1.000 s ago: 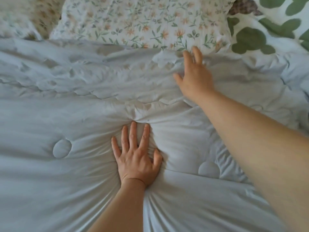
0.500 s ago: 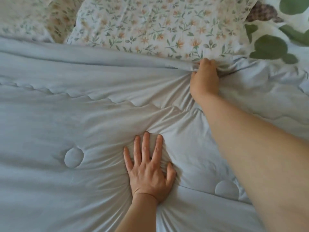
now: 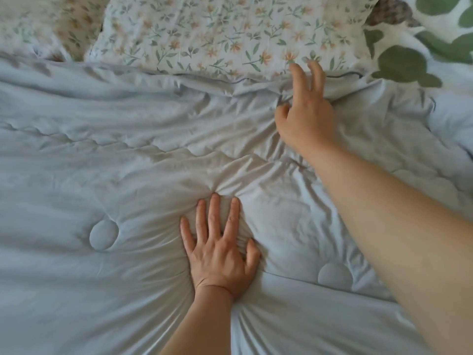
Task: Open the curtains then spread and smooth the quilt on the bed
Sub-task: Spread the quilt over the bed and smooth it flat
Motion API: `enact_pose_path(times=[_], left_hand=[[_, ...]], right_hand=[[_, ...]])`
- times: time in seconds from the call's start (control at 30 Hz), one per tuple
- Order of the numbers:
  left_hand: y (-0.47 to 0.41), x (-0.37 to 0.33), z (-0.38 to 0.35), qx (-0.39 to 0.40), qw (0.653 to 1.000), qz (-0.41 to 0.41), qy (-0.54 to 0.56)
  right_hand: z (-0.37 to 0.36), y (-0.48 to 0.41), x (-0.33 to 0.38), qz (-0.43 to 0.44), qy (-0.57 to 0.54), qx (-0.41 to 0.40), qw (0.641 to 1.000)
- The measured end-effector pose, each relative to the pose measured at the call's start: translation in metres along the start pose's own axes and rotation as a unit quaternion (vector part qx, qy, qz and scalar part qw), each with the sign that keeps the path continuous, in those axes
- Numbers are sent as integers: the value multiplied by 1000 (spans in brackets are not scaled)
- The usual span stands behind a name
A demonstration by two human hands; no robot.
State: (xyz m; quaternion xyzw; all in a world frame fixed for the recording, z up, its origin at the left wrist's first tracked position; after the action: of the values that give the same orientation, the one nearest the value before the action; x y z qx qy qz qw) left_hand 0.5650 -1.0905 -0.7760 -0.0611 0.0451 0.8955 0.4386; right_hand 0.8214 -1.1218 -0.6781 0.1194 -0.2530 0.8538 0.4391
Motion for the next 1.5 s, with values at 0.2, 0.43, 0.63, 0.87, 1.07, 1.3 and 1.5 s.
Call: enact_pose_path(times=[0.2, 0.43, 0.63, 0.87, 1.07, 1.3, 1.5], left_hand=[[0, 0, 1, -4, 1000, 0, 0], [0, -2, 2, -2, 1000, -6, 4], [-2, 0, 1, -2, 1000, -4, 0], [-2, 0, 0, -7, 1000, -1, -6], [-3, 3, -1, -13, 1000, 6, -11], [-2, 3, 0, -23, 1000, 9, -19], [1, 4, -1, -37, 999, 11, -20]], right_hand=[[15, -15, 1, 18, -24, 13, 999], [-6, -20, -46, -125, 11, -42, 991], [2, -19, -20, -56, -14, -98, 993], [-23, 44, -13, 49, 87, 56, 993], [9, 119, -89, -38, 158, 138, 977], [56, 181, -129, -97, 228, 153, 957], [69, 228, -157, -143, 262, 132, 945]])
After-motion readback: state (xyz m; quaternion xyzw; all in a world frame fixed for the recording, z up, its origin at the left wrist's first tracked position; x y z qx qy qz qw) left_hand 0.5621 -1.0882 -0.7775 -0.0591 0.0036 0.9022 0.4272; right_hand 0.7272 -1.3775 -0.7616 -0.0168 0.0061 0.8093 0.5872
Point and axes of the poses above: each hand's wrist, its own y-axis away from the middle knuckle, its own z-axis out of the back of the hand, x = y × z, the point moved 9 cm from there along -y, towards the middle knuckle, and after that the axes turned 1 degree about -x, right-handed, at the moved point
